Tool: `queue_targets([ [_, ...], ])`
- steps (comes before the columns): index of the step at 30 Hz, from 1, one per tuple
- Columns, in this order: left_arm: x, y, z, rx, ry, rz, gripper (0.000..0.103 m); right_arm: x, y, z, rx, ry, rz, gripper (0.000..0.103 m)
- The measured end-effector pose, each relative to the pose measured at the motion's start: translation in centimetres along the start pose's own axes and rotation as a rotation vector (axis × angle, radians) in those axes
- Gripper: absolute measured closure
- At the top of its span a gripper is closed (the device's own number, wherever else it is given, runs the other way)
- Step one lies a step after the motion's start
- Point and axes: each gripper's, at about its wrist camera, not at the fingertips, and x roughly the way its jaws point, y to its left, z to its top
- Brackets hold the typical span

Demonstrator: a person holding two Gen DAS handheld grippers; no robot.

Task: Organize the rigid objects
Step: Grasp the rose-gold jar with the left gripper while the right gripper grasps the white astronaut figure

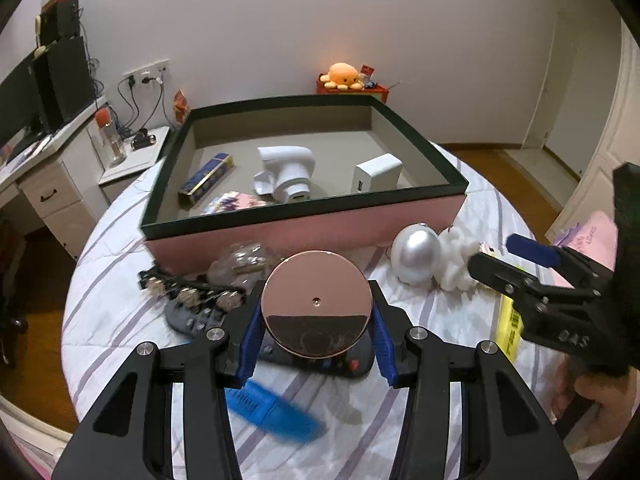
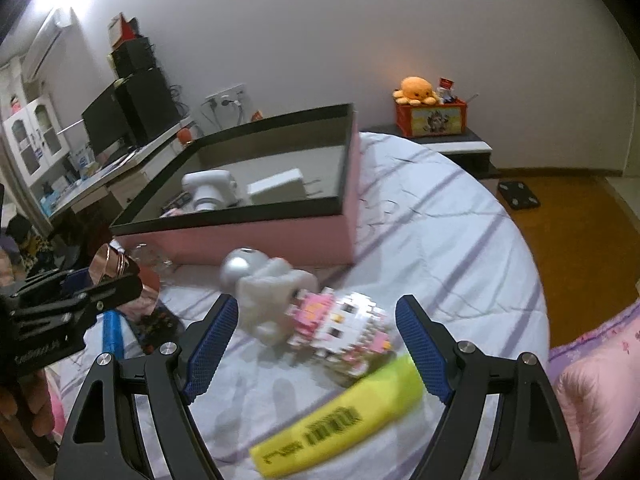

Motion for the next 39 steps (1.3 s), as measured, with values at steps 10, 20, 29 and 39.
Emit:
queue_targets([
  [10,-2.3,2.2,-1.7,-0.01,-0.02,-0.026,0.055,2.3,3.8,0.6,-0.075,0.034,-0.004,0.02],
  [20,-2.2,3.1,-2.9,-0.021,-0.004,-0.054,0.055,4.9,5.4,1.0,-0.058,0.122,0.051,0.02],
  [29,-2.4,4.1,-3.6,-0.043,0.006,-0.055,0.055,5.7,7.0,1.0,-0.107,0.148,-0.023,0.024],
  [39,-3.2,4.3,-3.4,-0.056,-0.01,-0.058,0.055,3.6,6.3,0.6,-0.072,0.121,0.072,0.033],
])
